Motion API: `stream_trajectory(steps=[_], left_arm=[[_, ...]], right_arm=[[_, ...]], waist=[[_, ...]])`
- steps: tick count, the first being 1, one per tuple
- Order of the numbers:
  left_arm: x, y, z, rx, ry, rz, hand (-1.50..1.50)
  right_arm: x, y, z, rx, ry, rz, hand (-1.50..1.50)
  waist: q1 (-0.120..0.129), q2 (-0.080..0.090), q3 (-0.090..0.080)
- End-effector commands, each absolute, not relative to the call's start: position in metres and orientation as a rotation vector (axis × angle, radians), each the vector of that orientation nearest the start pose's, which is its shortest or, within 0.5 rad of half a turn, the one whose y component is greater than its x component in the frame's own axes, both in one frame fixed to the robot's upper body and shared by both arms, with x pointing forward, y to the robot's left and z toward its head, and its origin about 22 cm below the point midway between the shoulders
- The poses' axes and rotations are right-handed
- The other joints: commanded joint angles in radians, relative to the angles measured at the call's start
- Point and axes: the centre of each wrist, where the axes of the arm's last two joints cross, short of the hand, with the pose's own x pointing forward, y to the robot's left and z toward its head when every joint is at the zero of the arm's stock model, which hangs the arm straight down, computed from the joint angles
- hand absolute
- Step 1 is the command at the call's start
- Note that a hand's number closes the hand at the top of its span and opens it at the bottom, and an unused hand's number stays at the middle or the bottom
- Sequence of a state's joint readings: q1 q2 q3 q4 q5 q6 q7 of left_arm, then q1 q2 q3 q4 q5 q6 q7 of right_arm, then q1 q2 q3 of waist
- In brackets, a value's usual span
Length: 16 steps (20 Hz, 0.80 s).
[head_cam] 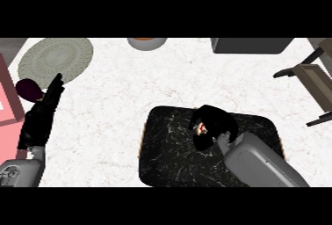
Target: Pick the cupcake from the tray and place it in the tiered basket
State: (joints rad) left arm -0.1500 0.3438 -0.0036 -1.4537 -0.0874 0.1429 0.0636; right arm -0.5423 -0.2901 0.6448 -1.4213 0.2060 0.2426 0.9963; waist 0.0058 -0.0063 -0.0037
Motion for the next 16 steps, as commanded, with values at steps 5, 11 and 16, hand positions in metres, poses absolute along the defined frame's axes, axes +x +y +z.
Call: stream_trajectory(steps=[5,11,16], left_arm=[[0.288,0.312,0.039,0.431,-1.531,-0.227,0.0],[0.287,0.293,0.047,0.437,-1.539,-0.219,0.0],[0.269,0.305,0.023,0.462,-1.497,-0.188,0.0]], right_arm=[[0.292,-0.105,0.083,-0.407,-0.75,1.072,1.5],[0.287,-0.116,0.114,-0.42,-0.841,0.96,1.5],[0.233,-0.136,0.184,-0.464,-1.207,1.084,1.5]], waist=[[-0.009,0.005,0.003],[-0.01,0.004,0.004],[-0.044,-0.01,0.002]])
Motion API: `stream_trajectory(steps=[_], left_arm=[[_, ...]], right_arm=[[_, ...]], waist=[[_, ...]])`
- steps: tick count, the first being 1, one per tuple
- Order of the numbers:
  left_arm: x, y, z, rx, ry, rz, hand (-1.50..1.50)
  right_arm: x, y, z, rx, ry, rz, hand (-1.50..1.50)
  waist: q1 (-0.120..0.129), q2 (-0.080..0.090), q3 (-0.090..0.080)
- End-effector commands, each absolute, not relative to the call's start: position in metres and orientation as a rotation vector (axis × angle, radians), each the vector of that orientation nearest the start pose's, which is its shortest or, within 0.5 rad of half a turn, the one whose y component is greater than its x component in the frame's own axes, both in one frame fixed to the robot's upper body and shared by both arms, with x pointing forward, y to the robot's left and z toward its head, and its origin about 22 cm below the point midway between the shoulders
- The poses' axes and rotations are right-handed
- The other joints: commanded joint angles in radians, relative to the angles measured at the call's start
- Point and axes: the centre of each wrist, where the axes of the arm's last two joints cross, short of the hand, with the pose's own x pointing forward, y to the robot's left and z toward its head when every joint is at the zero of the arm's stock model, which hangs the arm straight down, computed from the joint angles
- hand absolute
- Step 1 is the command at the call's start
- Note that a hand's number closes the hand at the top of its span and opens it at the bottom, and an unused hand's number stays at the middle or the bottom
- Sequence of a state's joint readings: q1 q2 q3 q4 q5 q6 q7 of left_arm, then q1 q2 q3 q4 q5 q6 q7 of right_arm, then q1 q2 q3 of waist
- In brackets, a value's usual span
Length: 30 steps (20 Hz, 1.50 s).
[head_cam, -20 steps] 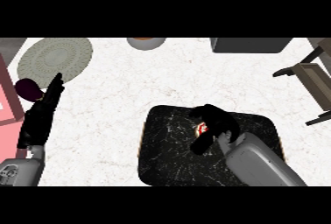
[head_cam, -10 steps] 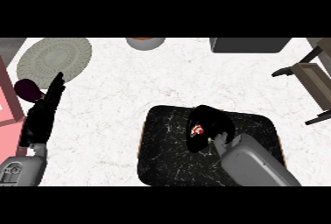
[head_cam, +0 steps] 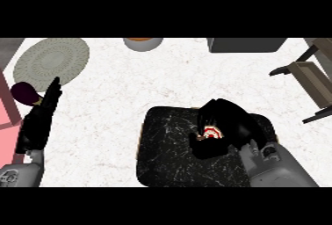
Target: Pick the cupcake from the tray and place it in the tiered basket
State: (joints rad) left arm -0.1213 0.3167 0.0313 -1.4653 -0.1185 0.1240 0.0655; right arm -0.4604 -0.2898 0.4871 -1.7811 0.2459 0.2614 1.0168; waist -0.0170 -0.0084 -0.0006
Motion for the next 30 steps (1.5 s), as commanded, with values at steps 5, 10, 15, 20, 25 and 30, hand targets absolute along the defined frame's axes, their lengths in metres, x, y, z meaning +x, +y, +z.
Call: stream_trajectory(steps=[5,10,15,20,25,30], left_arm=[[0.272,0.318,0.039,0.462,-1.516,-0.194,0.0],[0.261,0.316,0.022,0.466,-1.509,-0.203,0.0],[0.269,0.3,0.034,0.457,-1.529,-0.21,0.0],[0.277,0.3,0.04,0.448,-1.534,-0.234,0.0],[0.267,0.299,0.031,0.434,-1.535,-0.241,0.0],[0.278,0.296,0.023,0.44,-1.557,-0.238,0.0]], right_arm=[[0.191,-0.184,0.246,-0.491,-1.516,0.996,1.5],[0.161,-0.211,0.301,-0.628,-1.727,0.798,1.5],[0.173,-0.251,0.364,-0.712,-1.816,0.664,1.5],[0.177,-0.28,0.425,-0.919,-1.799,0.664,1.5],[0.199,-0.311,0.453,-0.847,-1.715,0.712,1.5],[0.231,-0.331,0.436,-0.886,-1.717,0.798,1.5]], waist=[[-0.034,-0.009,0.001],[-0.024,-0.008,-0.001],[0.002,0.0,-0.001],[0.01,0.003,-0.002],[0.028,0.006,-0.001],[0.024,0.013,0.001]])
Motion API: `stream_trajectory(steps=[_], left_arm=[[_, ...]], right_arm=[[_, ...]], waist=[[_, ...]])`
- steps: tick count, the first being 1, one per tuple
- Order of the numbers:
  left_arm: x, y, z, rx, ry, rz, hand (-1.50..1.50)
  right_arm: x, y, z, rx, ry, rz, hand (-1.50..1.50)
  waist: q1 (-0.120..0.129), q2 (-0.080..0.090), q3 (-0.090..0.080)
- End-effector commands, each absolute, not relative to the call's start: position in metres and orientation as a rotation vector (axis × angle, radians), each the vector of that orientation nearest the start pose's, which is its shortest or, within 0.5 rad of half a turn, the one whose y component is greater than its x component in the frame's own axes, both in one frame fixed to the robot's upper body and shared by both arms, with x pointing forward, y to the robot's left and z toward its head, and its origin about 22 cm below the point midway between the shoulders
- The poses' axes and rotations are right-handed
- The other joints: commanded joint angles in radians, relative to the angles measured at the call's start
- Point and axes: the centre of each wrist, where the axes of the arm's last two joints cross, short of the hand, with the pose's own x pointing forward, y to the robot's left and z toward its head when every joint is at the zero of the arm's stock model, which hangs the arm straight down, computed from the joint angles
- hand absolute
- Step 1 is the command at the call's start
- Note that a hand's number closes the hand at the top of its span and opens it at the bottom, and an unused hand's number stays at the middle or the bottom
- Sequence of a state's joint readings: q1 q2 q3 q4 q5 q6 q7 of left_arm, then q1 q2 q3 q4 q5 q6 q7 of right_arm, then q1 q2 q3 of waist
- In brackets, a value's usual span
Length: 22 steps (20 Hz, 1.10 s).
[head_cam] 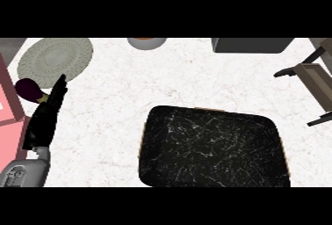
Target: Pick the cupcake from the tray and place it in the tiered basket
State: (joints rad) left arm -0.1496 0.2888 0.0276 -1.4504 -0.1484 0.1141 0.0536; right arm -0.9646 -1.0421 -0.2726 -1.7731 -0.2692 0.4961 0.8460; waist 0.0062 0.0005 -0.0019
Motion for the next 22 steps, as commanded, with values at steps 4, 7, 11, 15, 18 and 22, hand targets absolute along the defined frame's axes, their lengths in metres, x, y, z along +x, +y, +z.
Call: stream_trajectory(steps=[4,7,11,15,18,22], left_arm=[[0.291,0.295,0.031,0.425,-1.552,-0.227,0.0],[0.292,0.289,0.044,0.42,-1.551,-0.246,0.0],[0.285,0.279,0.027,0.427,-1.556,-0.257,0.0],[0.278,0.288,0.037,0.408,-1.536,-0.257,0.0],[0.292,0.29,0.052,0.403,-1.566,-0.265,0.0],[0.285,0.296,0.044,0.423,-1.542,-0.25,0.0]], right_arm=[[0.244,-0.335,0.454,-1.006,-1.697,0.821,1.5],[0.25,-0.343,0.455,-1.177,-1.634,0.851,1.5],[0.264,-0.355,0.444,-1.382,-1.518,0.912,1.5],[0.287,-0.391,0.434,-1.394,-1.515,0.893,1.5],[0.305,-0.405,0.429,-1.355,-1.517,0.937,1.5],[0.31,-0.427,0.425,-1.254,-1.538,0.99,1.5]], waist=[[0.013,0.008,0.0],[0.023,0.01,0.001],[0.031,0.015,0.001],[0.03,0.008,0.002],[0.037,0.011,0.001],[0.021,0.006,0.001]])
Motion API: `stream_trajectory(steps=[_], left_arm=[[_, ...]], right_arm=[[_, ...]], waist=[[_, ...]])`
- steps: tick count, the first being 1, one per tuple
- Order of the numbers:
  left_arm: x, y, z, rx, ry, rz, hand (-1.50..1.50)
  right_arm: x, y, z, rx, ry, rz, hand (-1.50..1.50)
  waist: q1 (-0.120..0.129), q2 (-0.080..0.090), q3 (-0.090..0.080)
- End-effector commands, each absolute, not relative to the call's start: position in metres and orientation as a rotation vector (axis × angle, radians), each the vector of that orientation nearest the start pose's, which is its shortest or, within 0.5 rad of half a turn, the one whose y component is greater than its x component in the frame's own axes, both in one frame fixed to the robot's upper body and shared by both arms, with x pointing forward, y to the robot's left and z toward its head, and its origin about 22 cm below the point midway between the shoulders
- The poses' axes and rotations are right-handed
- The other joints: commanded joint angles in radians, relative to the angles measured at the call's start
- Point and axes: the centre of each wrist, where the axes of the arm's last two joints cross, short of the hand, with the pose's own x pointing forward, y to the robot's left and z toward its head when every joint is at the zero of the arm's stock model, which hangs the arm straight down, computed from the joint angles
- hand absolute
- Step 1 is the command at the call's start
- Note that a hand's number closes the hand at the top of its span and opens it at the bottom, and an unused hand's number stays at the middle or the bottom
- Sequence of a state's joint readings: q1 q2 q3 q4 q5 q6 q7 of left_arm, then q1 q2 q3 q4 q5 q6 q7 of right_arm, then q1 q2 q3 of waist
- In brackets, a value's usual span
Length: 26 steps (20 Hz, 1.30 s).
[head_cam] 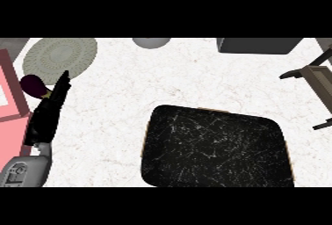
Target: Pick the cupcake from the tray and place it in the tiered basket
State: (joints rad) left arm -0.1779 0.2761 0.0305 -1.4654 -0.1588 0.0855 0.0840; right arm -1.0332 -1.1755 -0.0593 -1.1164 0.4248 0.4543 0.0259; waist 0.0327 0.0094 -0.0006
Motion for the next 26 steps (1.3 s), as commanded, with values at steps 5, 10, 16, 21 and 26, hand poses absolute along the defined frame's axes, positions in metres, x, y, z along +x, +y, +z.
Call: stream_trajectory(steps=[5,10,16,21,26], left_arm=[[0.282,0.291,0.027,0.416,-1.543,-0.248,0.0],[0.283,0.292,0.027,0.403,-1.552,-0.256,0.0],[0.28,0.302,0.021,0.417,-1.55,-0.241,0.0],[0.296,0.29,0.033,0.424,-1.55,-0.241,0.0],[0.277,0.268,0.027,0.399,-1.543,-0.228,0.0]], right_arm=[[0.336,-0.443,0.391,-1.127,-1.523,0.977,1.5],[0.351,-0.451,0.382,-0.956,-1.403,0.928,1.5],[0.362,-0.458,0.363,-0.865,-1.412,0.844,-1.5],[0.357,-0.477,0.36,-0.817,-1.563,0.645,-1.5],[0.331,-0.494,0.393,-0.824,-1.667,0.518,-1.5]], waist=[[-0.012,-0.003,0.0],[0.003,0.0,-0.001],[-0.01,-0.003,0.0],[-0.017,-0.001,0.001],[-0.02,-0.008,0.001]])
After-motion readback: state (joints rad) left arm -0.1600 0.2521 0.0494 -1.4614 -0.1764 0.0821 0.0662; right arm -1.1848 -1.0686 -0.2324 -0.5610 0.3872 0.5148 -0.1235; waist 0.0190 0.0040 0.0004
